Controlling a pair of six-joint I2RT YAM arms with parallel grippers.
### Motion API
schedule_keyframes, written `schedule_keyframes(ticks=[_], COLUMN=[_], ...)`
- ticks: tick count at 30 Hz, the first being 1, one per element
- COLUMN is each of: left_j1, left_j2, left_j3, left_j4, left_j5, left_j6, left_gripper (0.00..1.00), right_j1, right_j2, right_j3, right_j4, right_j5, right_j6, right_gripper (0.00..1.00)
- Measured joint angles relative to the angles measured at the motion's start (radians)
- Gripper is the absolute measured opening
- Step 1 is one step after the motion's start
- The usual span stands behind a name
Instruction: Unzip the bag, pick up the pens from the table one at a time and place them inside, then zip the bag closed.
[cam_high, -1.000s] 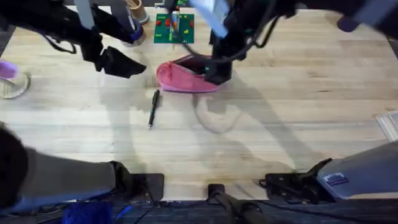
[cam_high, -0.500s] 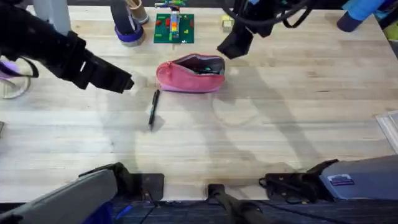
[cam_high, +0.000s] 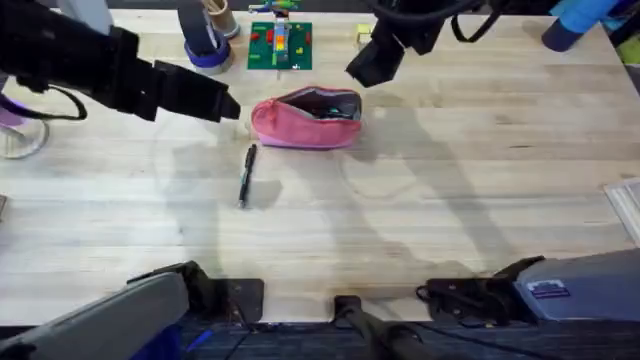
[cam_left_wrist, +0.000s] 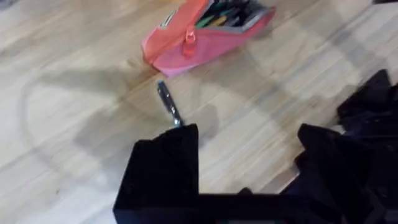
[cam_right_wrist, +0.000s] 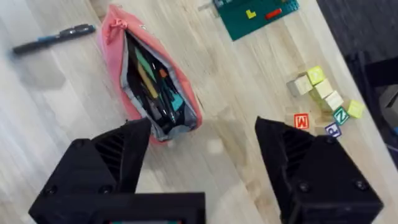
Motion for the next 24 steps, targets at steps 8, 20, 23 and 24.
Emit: schedule_keyframes(ticks=[8, 20, 23, 24], left_j1=[-0.152, -0.245, -0.245, -0.247], left_j2=[0.000, 0.000, 0.000, 0.000], left_j3=[-0.001, -0.310, -0.403, -0.429], left_j4=[0.101, 0.387, 0.472, 0.496], left_j5=[-0.187, -0.371, -0.392, -0.405], left_j6=[-0.175, -0.434, -0.491, -0.513], left_gripper=[0.995, 0.995, 0.995, 0.996], right_j1=[-0.020, -0.056, -0.059, -0.059], right_j2=[-0.016, -0.125, -0.127, -0.126], right_j3=[0.000, 0.000, 0.000, 0.000], right_j4=[-0.013, -0.162, -0.163, -0.163], right_j5=[-0.003, -0.003, -0.004, -0.003], right_j6=[0.089, 0.126, 0.126, 0.126], right_gripper=[0.997, 0.997, 0.997, 0.997])
